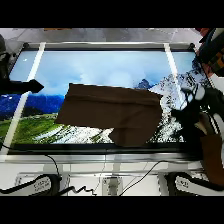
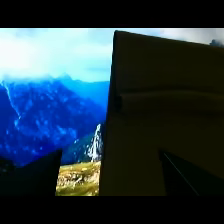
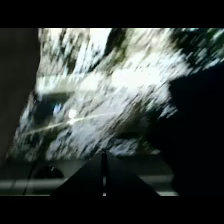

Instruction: Fold the clothes and pants, and hang the long-sleeved shirts on hangers.

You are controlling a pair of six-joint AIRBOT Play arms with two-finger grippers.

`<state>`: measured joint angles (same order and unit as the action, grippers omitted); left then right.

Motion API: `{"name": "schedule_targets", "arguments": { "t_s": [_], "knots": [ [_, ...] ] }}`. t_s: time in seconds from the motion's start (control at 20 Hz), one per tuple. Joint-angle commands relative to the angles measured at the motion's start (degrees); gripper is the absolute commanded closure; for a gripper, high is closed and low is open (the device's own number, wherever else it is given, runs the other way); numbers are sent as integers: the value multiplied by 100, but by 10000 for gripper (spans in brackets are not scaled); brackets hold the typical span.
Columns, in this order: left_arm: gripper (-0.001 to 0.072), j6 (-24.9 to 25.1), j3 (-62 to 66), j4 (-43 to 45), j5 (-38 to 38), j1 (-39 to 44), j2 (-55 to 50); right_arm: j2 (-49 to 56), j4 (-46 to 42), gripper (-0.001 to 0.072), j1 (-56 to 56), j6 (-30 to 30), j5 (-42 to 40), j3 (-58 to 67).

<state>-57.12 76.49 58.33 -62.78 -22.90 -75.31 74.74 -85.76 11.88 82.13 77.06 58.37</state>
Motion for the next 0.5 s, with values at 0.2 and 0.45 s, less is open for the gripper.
{"name": "schedule_targets", "arguments": {
  "t_s": [0.2, 0.45],
  "knots": [
    [109, -385, -463, 44, -988, -675, 129, -1788, 4336, 626, 332, -2173, -1845, -3738],
    [109, -404, -914, 48, -1261, -793, 129, -1687, 4804, 321, 321, -1390, -2387, -3993]
  ]
}}
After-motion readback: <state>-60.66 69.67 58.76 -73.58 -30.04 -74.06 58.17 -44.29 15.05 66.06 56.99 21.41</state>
